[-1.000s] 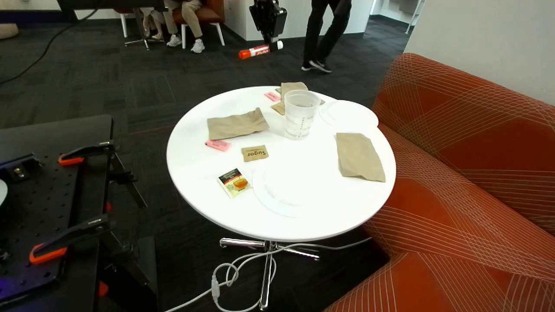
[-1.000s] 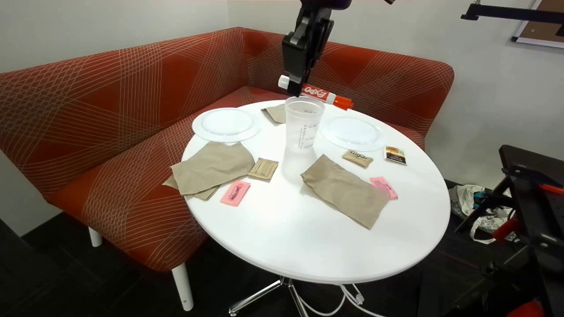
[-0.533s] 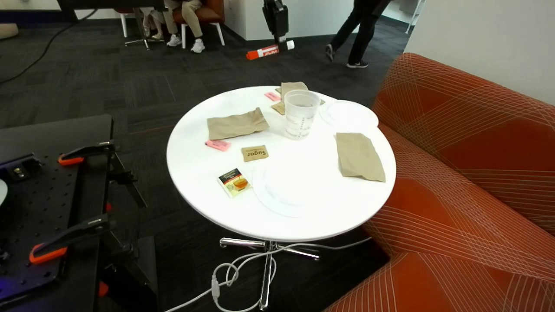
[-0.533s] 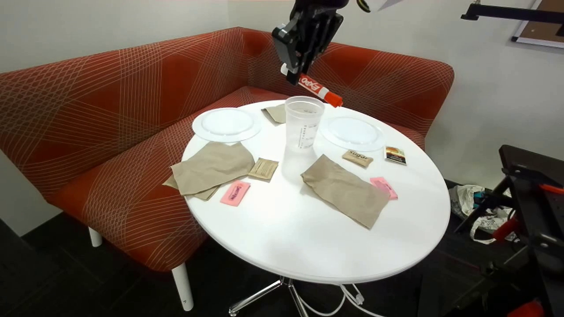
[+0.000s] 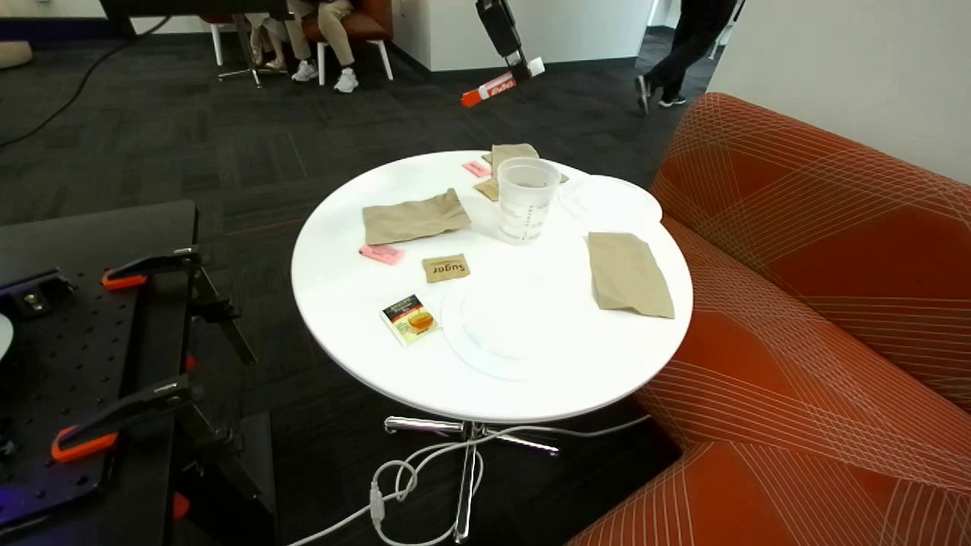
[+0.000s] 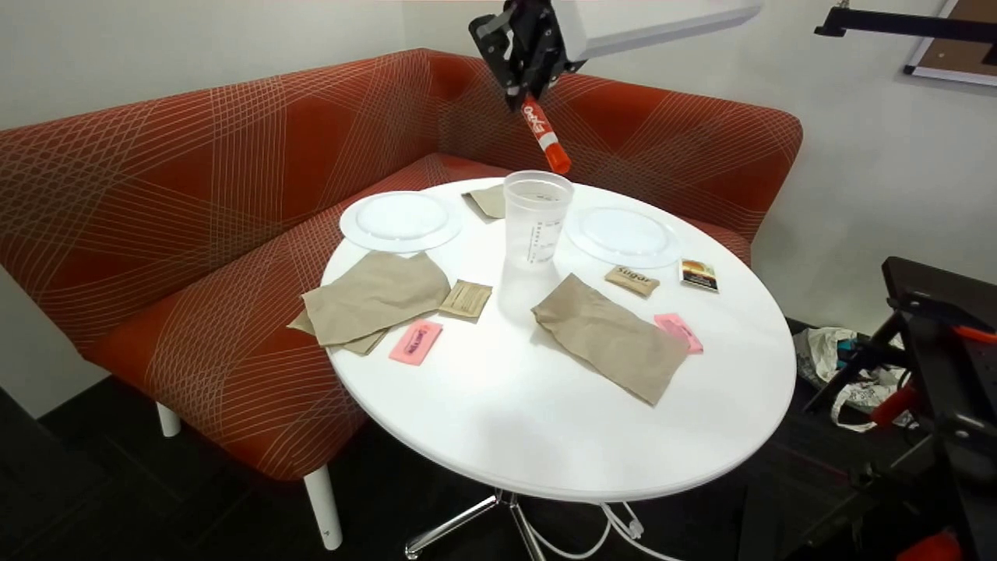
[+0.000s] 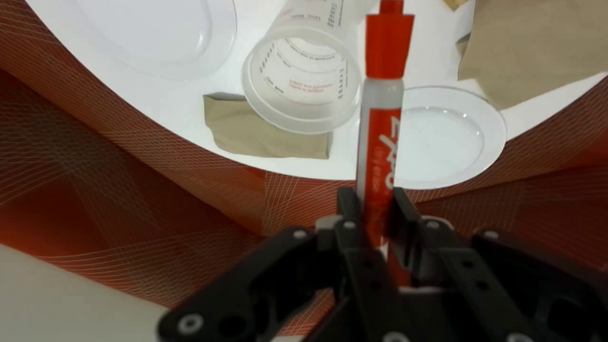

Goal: Put the marker in the cup

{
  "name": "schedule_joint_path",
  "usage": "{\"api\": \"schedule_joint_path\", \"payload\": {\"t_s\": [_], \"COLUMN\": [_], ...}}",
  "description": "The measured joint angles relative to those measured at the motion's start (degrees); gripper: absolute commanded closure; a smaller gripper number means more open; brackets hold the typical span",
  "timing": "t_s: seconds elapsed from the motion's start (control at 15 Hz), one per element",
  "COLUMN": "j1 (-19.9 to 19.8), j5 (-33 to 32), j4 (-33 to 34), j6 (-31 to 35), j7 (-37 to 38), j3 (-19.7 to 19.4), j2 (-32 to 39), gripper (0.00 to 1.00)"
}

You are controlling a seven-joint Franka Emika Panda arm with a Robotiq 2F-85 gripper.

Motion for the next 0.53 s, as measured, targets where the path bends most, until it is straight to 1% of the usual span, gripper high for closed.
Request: {"api": "schedule_joint_path", "payload": {"t_s": [0.13,0.27,0.33,0.53], "j1": [2.4,4.4,4.1,0.8], "j5": [-4.9,-9.4,-12.1,-18.6], "j4": [0.2,0.4,0.7,1.5], "j6": [-1.8,-4.7,-7.3,-17.2], "j7": [9.2,18.1,22.6,34.6], "j3": [-1.8,-2.7,-1.6,5.1], "j2": [0.4,0.9,1.1,1.4], "gripper": [0.95,0.95,0.95,0.95]}}
